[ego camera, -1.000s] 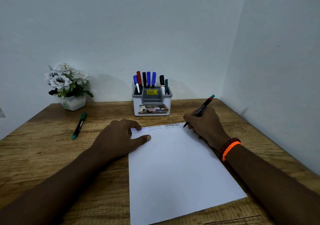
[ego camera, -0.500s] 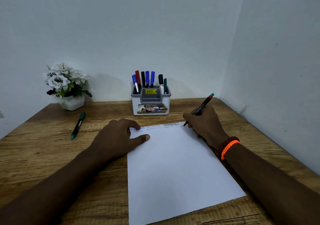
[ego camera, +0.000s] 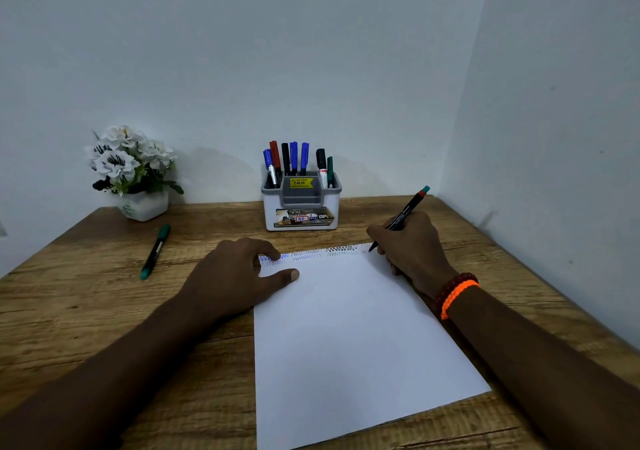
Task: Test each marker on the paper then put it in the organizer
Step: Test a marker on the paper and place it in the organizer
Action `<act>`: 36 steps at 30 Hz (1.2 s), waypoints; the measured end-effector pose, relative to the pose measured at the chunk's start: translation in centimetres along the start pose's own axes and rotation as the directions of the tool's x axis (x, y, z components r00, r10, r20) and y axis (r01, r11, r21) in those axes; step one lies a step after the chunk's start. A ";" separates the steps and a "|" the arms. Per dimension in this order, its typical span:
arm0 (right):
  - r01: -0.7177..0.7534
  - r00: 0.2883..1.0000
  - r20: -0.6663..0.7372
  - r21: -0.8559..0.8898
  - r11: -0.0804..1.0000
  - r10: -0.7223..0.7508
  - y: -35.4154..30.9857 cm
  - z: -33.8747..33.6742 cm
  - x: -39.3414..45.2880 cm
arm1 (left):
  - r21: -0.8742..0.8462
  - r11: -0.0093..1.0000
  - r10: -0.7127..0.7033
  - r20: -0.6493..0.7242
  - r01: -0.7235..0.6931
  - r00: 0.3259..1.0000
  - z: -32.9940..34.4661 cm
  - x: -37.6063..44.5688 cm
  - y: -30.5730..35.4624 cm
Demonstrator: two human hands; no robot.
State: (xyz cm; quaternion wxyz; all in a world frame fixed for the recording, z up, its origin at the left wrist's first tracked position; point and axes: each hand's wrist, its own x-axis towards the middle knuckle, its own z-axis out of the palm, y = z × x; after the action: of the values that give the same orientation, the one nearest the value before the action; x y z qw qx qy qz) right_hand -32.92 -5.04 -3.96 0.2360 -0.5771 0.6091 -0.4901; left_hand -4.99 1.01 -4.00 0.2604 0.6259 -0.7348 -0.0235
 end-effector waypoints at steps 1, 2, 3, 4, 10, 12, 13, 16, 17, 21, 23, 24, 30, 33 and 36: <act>0.002 1.000 -0.001 -0.002 1.000 -0.002 0.0 0.0 0.0 | 0.000 1.000 -0.002 0.002 0.002 1.000 0.0 0.0 0.0; 0.005 1.000 -0.001 -0.003 1.000 -0.005 0.0 0.0 0.0 | 0.000 1.000 -0.003 0.004 0.003 1.000 0.1 0.0 0.0; 0.006 1.000 -0.003 -0.005 1.000 -0.006 0.1 0.0 0.0 | 0.002 1.000 -0.004 0.008 0.004 1.000 0.1 0.0 0.0; 0.003 1.000 -0.008 -0.007 1.000 -0.004 0.1 0.1 0.1 | 0.006 1.000 -0.004 0.013 0.004 1.000 0.1 0.0 0.0; -0.016 1.000 -0.020 0.001 1.000 0.016 0.2 0.1 0.3 | 0.013 1.000 -0.011 0.019 0.011 1.000 0.1 0.1 0.1; -0.021 1.000 -0.020 -0.008 1.000 0.021 0.2 0.1 0.3 | 0.019 1.000 -0.013 0.024 0.013 1.000 0.1 0.2 0.1; -0.022 1.000 -0.021 -0.014 1.000 0.022 0.2 0.1 0.3 | 0.020 1.000 -0.017 0.026 0.017 0.999 0.1 0.2 0.1; -0.015 1.000 -0.023 -0.023 1.000 0.015 0.0 0.0 0.1 | 0.019 1.000 -0.020 0.027 0.020 0.999 0.1 0.2 0.1; -0.014 1.000 -0.024 -0.020 1.000 0.013 0.0 0.0 0.1 | 0.018 1.000 -0.020 0.024 0.020 1.000 0.1 0.1 0.2; -0.022 0.999 -0.030 -0.003 1.000 0.022 -0.1 0.0 0.1 | 0.012 1.000 -0.020 0.020 0.019 1.000 0.1 0.1 0.1; -0.026 0.999 -0.030 -0.009 1.000 0.025 -0.2 0.0 0.0 | 0.011 1.000 -0.027 0.020 0.027 0.999 0.2 0.2 0.1; -0.020 0.999 -0.030 -0.021 1.000 0.019 -0.3 -0.1 0.0 | 0.011 0.999 -0.030 0.023 0.030 0.999 0.2 0.2 0.0; 0.002 0.999 -0.046 -0.054 0.999 -0.004 -0.8 -0.4 -0.5 | 0.009 1.000 -0.030 0.011 0.030 0.999 0.3 0.2 0.0; -0.002 0.999 -0.045 -0.057 0.998 0.000 -0.9 -0.4 -0.6 | 0.015 0.999 -0.029 0.009 0.029 1.000 0.4 0.3 -0.1; 0.001 0.999 -0.051 -0.052 0.999 -0.004 -1.0 -0.5 -0.7 | 0.019 0.999 -0.028 0.016 0.028 0.999 0.4 0.3 0.0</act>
State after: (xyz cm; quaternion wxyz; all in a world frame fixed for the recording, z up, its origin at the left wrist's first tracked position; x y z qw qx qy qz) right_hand -32.68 -4.06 -3.09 0.2049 -0.5712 0.6267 -0.4889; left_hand -5.17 0.61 -4.23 0.2481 0.6383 -0.7283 -0.0251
